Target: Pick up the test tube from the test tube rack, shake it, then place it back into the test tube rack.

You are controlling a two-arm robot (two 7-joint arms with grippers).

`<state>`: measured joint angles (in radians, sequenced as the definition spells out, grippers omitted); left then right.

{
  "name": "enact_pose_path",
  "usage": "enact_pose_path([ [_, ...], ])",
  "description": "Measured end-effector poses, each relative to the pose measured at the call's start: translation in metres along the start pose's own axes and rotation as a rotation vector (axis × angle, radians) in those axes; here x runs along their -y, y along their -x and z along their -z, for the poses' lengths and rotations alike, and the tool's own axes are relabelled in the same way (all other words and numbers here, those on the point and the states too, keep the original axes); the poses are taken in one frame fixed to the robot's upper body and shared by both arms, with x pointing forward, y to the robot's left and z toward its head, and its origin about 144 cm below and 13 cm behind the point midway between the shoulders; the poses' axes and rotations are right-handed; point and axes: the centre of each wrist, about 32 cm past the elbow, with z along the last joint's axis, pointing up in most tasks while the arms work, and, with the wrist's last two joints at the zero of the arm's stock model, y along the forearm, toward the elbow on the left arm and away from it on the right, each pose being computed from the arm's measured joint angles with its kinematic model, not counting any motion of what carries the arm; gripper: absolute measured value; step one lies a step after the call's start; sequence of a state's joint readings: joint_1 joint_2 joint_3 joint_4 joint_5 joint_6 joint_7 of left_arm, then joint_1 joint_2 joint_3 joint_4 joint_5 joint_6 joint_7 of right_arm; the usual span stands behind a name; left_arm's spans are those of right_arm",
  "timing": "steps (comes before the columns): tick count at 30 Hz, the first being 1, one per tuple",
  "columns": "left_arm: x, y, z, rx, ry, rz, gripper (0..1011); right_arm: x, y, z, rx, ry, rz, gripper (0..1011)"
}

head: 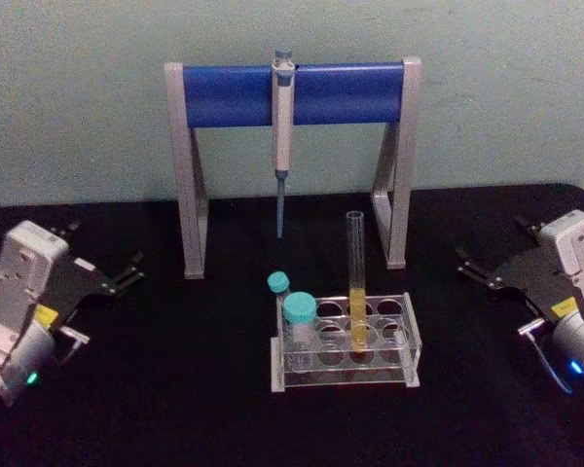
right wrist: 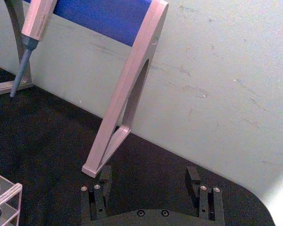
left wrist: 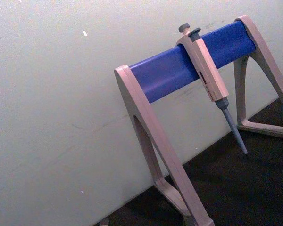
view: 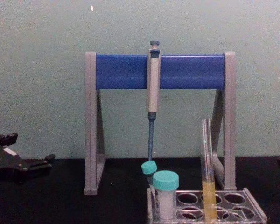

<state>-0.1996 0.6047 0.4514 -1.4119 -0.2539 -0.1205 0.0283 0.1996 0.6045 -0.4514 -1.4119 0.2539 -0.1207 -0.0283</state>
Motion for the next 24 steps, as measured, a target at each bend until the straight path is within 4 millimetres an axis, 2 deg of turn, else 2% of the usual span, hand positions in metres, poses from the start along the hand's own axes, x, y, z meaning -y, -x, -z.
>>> enact_pose_path([
  [24, 0.0, 0.0, 0.0, 0.0, 0.0, 0.0, 1009, 0.0, -0.0001, 0.0, 0.0, 0.0, 0.0, 1000],
])
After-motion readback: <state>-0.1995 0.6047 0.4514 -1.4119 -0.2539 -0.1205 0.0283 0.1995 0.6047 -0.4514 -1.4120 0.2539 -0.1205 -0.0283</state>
